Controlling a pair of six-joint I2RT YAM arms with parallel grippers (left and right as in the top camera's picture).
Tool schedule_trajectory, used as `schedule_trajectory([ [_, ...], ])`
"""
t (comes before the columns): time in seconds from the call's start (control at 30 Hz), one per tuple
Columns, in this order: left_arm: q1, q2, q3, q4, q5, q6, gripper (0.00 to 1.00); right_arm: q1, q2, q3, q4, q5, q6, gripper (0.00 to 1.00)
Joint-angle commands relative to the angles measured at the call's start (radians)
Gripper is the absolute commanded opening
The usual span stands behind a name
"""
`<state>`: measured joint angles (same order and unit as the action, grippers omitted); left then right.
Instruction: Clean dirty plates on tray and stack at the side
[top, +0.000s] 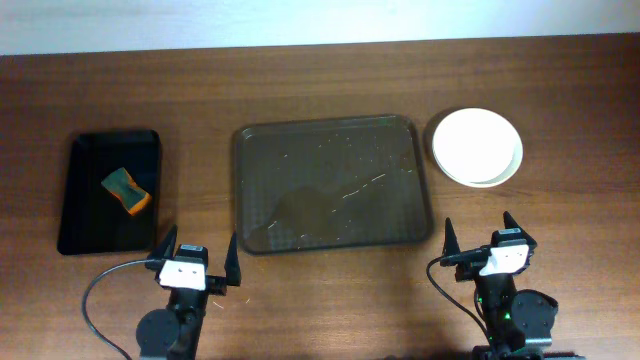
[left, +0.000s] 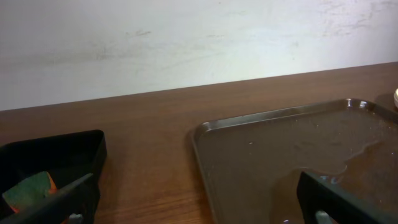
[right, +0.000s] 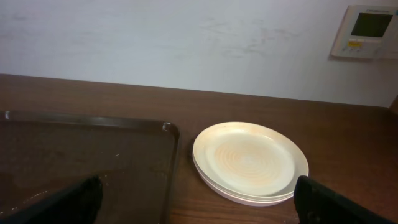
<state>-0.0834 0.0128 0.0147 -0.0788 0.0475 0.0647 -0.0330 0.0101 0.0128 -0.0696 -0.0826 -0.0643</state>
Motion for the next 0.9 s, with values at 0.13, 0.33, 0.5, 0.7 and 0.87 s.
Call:
schedule_trajectory([
  [0.13,-0.004,-0.008,-0.006,-0.004,-0.011,0.020,0.99,-0.006,-0.007,-0.007,-0.003,0.005,-0.006,0.98],
  [0.33,-0.004,-0.008,-0.006,-0.002,-0.010,0.020,0.99,-0.006,-0.007,-0.007,-0.003,0.005,-0.006,0.98],
  [0.5,-0.004,-0.008,-0.006,-0.003,-0.012,0.020,1.00,-0.006,-0.007,-0.007,-0.003,0.005,-0.006,0.98],
  [0.7,0.028,-0.008,-0.006,-0.004,-0.015,0.020,1.00,-0.006,-0.007,-0.007,-0.003,0.005,-0.006,0.98],
  [0.87,0.043,-0.008,-0.006,-0.004,-0.018,0.020,0.99,-0.006,-0.007,-0.007,-0.003,0.005,-0.006,0.98],
])
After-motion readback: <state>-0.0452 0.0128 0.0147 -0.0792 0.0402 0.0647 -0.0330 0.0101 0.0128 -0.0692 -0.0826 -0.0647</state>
